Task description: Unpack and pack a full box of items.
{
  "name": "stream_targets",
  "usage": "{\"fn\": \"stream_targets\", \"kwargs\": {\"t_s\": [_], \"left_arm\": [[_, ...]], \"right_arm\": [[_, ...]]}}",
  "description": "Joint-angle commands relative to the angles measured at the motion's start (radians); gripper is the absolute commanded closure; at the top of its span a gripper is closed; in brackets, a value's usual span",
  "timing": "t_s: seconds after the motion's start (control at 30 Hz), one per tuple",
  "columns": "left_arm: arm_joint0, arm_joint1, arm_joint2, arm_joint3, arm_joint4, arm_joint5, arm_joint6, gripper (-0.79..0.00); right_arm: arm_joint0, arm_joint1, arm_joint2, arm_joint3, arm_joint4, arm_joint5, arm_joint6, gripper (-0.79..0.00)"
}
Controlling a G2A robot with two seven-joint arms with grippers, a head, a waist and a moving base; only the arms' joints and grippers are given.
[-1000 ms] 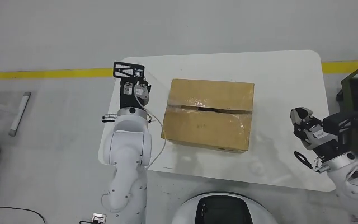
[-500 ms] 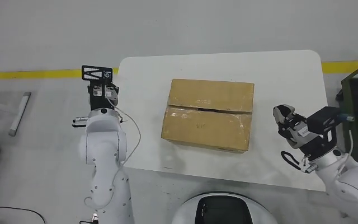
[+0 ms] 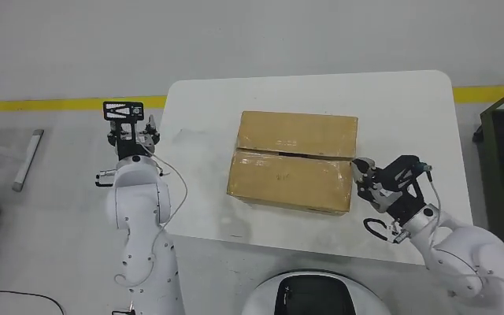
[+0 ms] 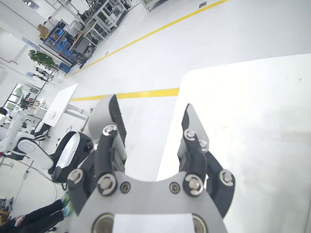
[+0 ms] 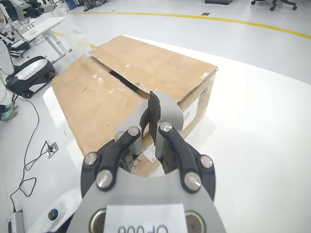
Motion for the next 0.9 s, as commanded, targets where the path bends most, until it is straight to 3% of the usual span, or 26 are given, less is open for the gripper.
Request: {"fn": "stream_targets", "kwargs": {"t_s": [0.0,0.17,0.3,0.4,0.67,0.87], "left_arm": [[-0.002,0.002,-0.007,-0.003,0.003,0.001,-0.003,-0.785],[-0.006,0.009,-0.03,-0.015,0.023,0.008,-0.012,-0.785],[0.013,0.009,0.023,-0.056,-0.003,-0.043,0.004,-0.785],[0.028,-0.002,0.12,-0.095,-0.117,-0.064,-0.004,-0.785],[0.049,-0.02,0.469,-0.081,-0.133,-0.212,0.015,-0.785],[0.069,-0.021,0.598,-0.061,-0.095,-0.317,0.017,-0.785]], "right_arm": [[0.005,0.0,-0.004,0.002,-0.002,0.005,0.007,0.0],[0.012,-0.001,-0.002,-0.001,-0.003,0.033,0.028,0.0],[0.003,-0.001,0.034,-0.025,0.005,0.061,0.013,0.0],[-0.024,0.001,0.088,-0.049,0.011,0.081,-0.005,0.0],[-0.141,0.003,0.26,-0.052,0.053,0.095,-0.04,0.0],[-0.22,0.0,0.339,-0.041,0.085,0.088,-0.07,0.0]]}}
